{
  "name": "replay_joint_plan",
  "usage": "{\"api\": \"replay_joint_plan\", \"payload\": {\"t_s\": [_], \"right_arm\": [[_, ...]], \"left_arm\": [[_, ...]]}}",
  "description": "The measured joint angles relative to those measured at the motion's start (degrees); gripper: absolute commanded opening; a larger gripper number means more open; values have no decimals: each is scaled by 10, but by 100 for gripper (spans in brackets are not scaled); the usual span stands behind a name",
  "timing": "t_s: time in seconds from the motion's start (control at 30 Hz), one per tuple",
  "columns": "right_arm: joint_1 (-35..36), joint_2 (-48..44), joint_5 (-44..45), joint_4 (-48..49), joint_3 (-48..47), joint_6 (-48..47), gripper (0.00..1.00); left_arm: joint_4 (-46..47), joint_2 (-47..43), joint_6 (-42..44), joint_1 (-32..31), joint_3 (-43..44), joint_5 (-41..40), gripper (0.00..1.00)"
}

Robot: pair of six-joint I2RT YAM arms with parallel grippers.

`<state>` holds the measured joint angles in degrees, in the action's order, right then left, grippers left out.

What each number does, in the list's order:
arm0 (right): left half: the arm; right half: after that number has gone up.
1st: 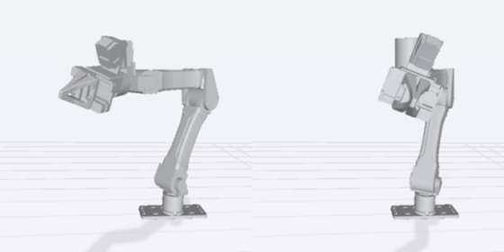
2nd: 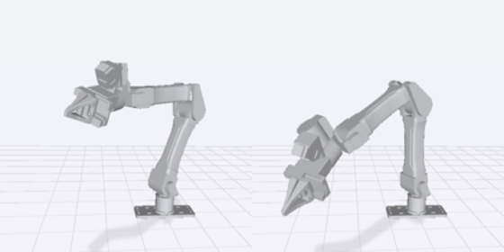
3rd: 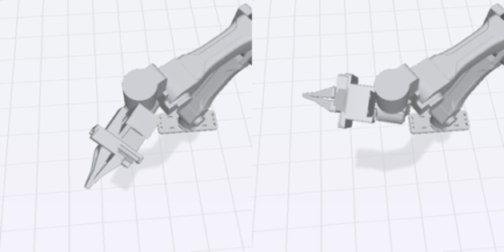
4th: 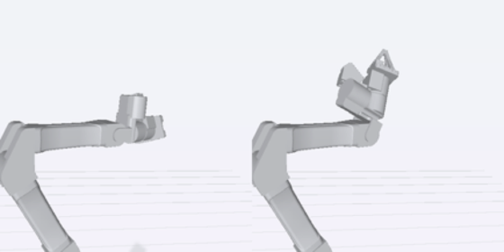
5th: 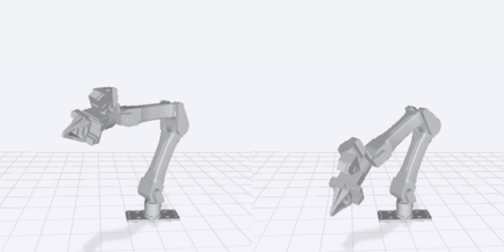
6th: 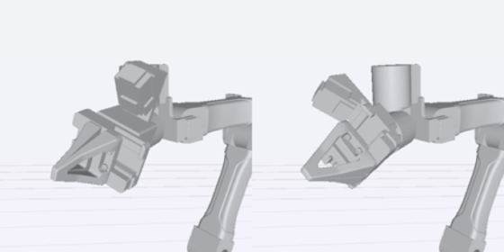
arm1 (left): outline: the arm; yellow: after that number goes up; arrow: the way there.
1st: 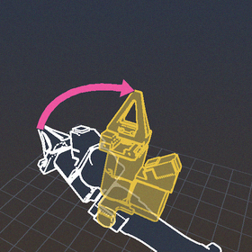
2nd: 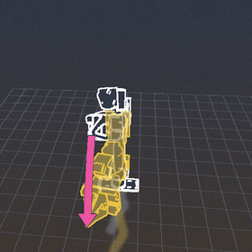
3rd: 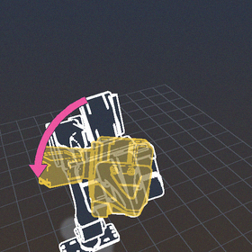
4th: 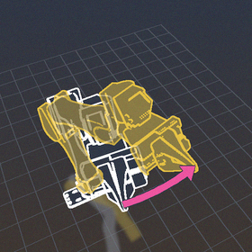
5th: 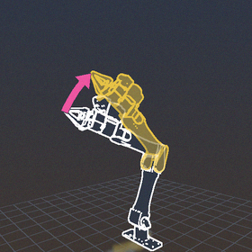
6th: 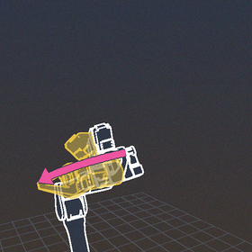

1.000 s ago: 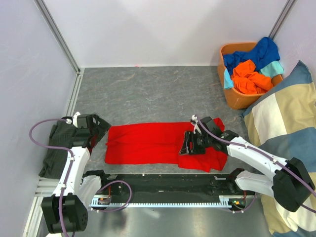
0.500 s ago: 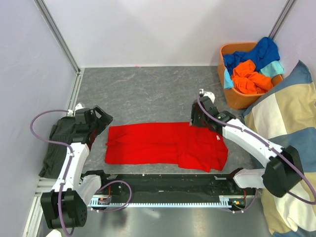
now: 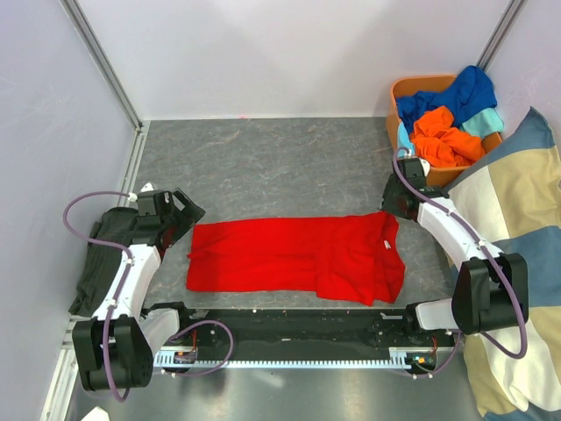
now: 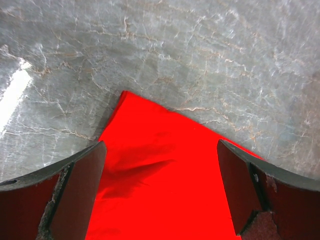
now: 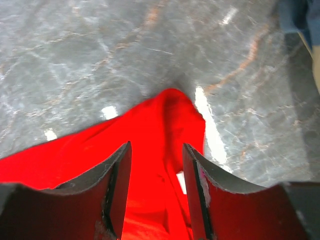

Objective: Fold and stack the t-shirts
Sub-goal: Fold the other side of the tshirt into a rectangle

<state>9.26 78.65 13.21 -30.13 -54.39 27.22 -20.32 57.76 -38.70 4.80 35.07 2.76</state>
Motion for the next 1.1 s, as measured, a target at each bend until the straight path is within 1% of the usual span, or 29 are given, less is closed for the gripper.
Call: {"api": "replay_joint_plan", "payload": {"t_s": [0.2,0.53,0.93,0.97,1.07,1.1], "right_arm": [[-42,-12,-36,-4,23,-7,54],[-48,4,-83,6,34,-11,52],[-54,54,-91,38,34,-9,49],[-54,58,-92,40,34,-8,48],[-56,66,-94,48,34,-6,41],[-57,69,-94,50,34,-5,34]], "left_arm": [[12,14,0,0,0,9,100],[13,22,0,0,0,9,100],[17,33,0,0,0,8,100],[17,35,0,0,0,8,100],[18,37,0,0,0,8,100],[18,37,0,0,0,8,100]]}}
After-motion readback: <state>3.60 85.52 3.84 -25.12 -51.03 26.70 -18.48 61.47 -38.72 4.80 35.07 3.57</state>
